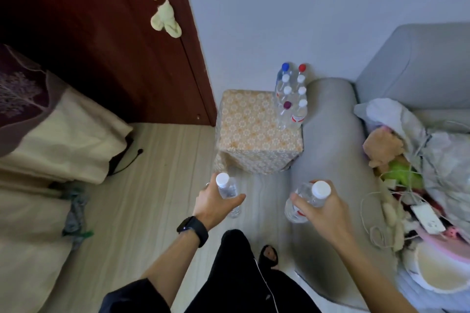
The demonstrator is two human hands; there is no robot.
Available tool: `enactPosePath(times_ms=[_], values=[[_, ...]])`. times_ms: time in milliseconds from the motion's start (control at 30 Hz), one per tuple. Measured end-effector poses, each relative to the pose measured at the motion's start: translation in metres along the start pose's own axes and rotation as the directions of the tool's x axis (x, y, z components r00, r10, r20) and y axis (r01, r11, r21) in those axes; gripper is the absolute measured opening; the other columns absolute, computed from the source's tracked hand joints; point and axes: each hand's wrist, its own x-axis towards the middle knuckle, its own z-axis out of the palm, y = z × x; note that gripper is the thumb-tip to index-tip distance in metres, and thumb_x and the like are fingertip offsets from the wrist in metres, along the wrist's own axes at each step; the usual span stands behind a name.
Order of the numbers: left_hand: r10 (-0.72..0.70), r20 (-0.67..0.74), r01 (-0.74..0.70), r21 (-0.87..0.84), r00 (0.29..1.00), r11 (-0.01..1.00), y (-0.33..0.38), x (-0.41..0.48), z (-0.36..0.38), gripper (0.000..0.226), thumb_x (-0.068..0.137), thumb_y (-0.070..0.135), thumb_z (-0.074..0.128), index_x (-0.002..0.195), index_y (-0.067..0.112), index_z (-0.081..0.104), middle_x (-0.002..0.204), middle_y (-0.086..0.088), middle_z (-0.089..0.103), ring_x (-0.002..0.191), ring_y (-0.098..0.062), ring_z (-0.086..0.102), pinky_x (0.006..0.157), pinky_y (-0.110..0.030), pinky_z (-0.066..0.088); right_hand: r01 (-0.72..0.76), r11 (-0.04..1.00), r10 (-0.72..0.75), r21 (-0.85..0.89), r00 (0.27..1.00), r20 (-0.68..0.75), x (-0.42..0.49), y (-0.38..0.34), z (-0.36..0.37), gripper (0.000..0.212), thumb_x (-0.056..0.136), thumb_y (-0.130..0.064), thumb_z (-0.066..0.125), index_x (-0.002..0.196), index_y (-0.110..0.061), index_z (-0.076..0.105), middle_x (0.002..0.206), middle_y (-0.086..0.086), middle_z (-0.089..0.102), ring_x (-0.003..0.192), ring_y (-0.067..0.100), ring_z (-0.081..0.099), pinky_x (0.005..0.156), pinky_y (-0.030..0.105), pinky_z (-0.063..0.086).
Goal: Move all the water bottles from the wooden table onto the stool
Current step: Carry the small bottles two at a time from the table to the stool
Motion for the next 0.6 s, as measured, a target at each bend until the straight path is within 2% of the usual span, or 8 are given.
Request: enactPosePath(times_ms=[100,200,300,400,500,600], values=[[-0.038,0.021,0.039,-0.016,0.999,0.999,0.009,0.049,0.000,0.062,0.070,0.055,0.080,0.120,0.029,0.052,0.099,0.010,0.064,0.083,-0.003,0.060,0.061,-0.016,0.042,-0.008,1.000,0.009,-0.026,0.999,0.048,0.053,-0.021,0.014,0.043,0.078,-0.045,0.080,0.106,-0.024,0.057,0.086,-0.010,0.065,0.082,0.019,0.060,0.071,0.028,0.042],[-0.048,0.050,0.049,-0.015,0.998,0.999,0.014,0.108,-0.001,0.075,0.066,0.066,0.078,0.126,0.029,0.051,0.110,0.008,0.066,0.095,-0.012,0.064,0.072,-0.023,0.047,-0.035,0.999,0.037,-0.030,0.996,0.085,0.105,-0.040,0.033,0.039,0.079,-0.049,0.077,0.103,-0.028,0.056,0.086,-0.013,0.067,0.081,0.014,0.062,0.070,0.029,0.044],[-0.061,0.081,0.063,-0.029,0.995,0.998,0.023,0.168,-0.006,0.068,0.066,0.067,0.077,0.119,0.033,0.050,0.106,0.008,0.066,0.091,-0.010,0.063,0.072,-0.026,0.052,-0.060,0.998,0.059,-0.003,0.992,0.110,0.154,-0.060,0.054,0.030,0.083,-0.048,0.073,0.096,-0.028,0.055,0.084,-0.011,0.069,0.081,0.008,0.064,0.065,0.024,0.044],[-0.067,0.111,0.072,-0.036,0.992,0.997,0.032,0.221,-0.009,0.064,0.068,0.062,0.079,0.118,0.041,0.044,0.109,0.008,0.062,0.094,-0.015,0.063,0.079,-0.034,0.055,-0.054,0.998,0.056,-0.020,0.987,0.153,0.201,-0.074,0.077,0.029,0.087,-0.051,0.068,0.097,-0.027,0.055,0.086,-0.008,0.067,0.081,0.008,0.064,0.064,0.022,0.046],[-0.054,0.130,0.051,0.020,0.990,0.998,0.039,0.267,-0.008,0.065,0.071,0.058,0.077,0.124,0.047,0.040,0.114,0.011,0.060,0.095,-0.018,0.062,0.078,-0.035,0.053,-0.054,0.997,0.064,-0.052,0.976,0.210,0.247,-0.071,0.103,0.051,0.082,-0.071,0.058,0.116,-0.034,0.052,0.102,-0.013,0.066,0.092,0.005,0.063,0.077,0.033,0.054],[-0.076,0.168,0.064,0.076,0.983,0.995,0.044,0.305,0.003,0.073,0.075,0.053,0.078,0.135,0.038,0.040,0.119,0.012,0.056,0.095,-0.016,0.058,0.073,-0.028,0.043,-0.126,0.987,0.146,-0.097,0.962,0.229,0.293,-0.061,0.129,0.075,0.076,-0.083,0.050,0.131,-0.033,0.048,0.120,-0.011,0.063,0.109,0.014,0.061,0.090,0.042,0.053]])
